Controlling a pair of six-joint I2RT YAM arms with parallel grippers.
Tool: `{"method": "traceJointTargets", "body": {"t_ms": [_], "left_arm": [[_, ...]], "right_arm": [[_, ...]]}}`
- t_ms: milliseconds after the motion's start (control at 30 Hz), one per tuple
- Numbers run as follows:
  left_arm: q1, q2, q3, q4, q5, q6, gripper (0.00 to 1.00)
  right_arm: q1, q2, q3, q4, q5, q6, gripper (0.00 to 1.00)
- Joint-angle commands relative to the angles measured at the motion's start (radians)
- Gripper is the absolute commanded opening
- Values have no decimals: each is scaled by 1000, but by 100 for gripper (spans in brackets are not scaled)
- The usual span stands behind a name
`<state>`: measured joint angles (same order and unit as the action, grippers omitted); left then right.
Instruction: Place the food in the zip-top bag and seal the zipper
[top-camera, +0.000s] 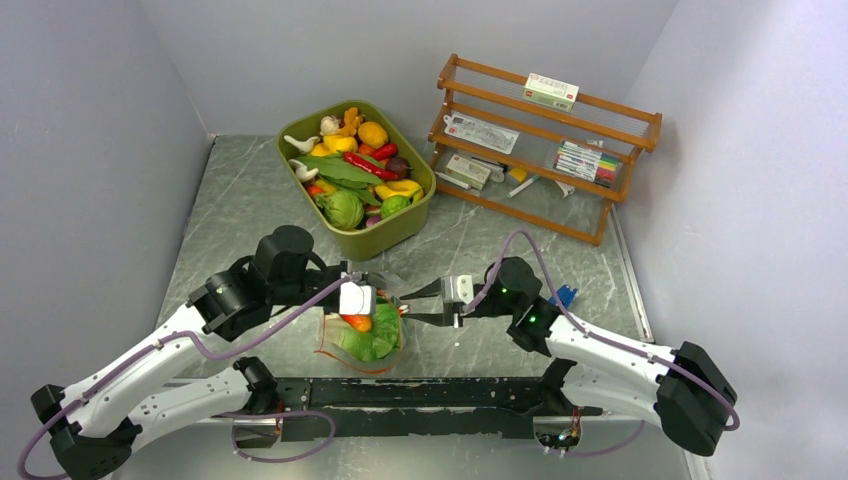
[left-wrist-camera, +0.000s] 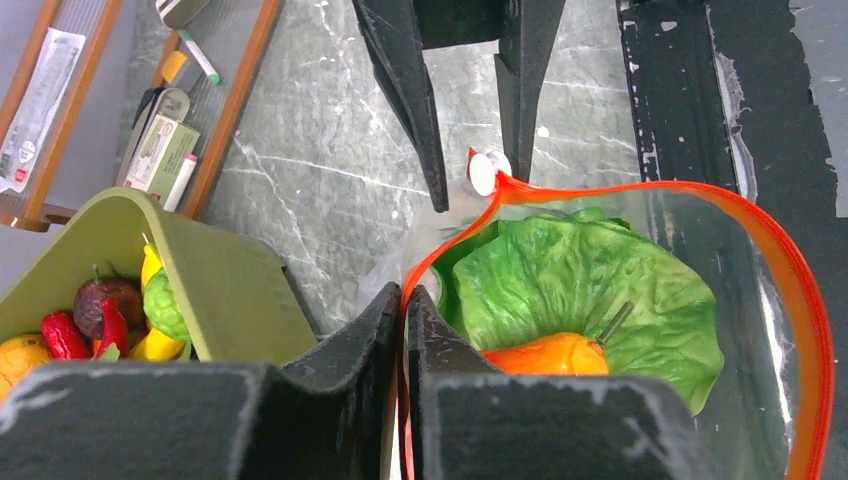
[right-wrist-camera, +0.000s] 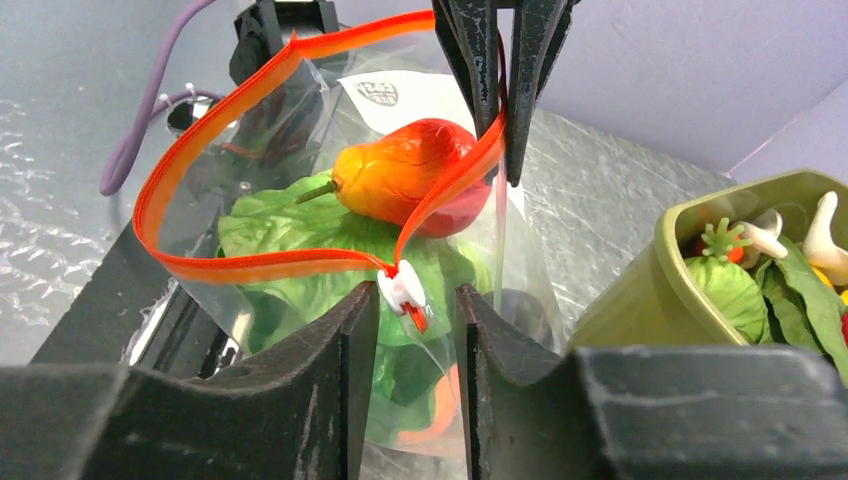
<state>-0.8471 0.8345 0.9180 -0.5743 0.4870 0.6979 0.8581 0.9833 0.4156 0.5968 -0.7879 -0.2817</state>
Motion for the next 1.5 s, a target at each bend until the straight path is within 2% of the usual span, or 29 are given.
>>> {"method": "traceJointTargets", "body": {"t_ms": [0, 167, 333, 533, 867, 1000, 1100, 1200, 1233, 1300, 1400, 1467], "left_arm": [[-2, -17, -18, 52, 24, -8, 7], [-2, -18, -12, 39, 26, 3, 7], [-2, -22, -8, 20, 9, 11, 7], [-1, -39, -19, 36, 10, -1, 7], [-1, -34, -24, 52, 16, -6, 7], [-2, -36, -25, 50, 16, -5, 7], [-2, -46, -34, 65, 12, -15, 7], [-2, -63, -33, 91, -21, -67, 7], [-2, -69, -25, 109, -42, -101, 10], [-2, -76, 22, 110, -77, -168, 26], [-2, -78, 100, 79, -65, -235, 52], [-1, -78, 134, 81, -8, -279, 60]], "right_arm": [[-9, -9, -15, 26, -16, -18, 35], [-30, 32, -21, 115, -72, 43, 36], [-58, 66, -69, 286, -122, 141, 36], [-63, 103, -76, 345, -140, 162, 38], [-66, 167, -52, 396, -149, 177, 34], [-65, 187, -51, 449, -152, 203, 20], [-66, 196, -54, 496, -156, 230, 0], [-66, 171, -68, 546, -118, 296, 0], [-65, 148, -68, 527, -95, 308, 0], [-66, 87, -53, 433, -44, 316, 0], [-65, 3, 27, 173, 36, 303, 0], [-64, -35, 62, 48, 55, 299, 0]]}}
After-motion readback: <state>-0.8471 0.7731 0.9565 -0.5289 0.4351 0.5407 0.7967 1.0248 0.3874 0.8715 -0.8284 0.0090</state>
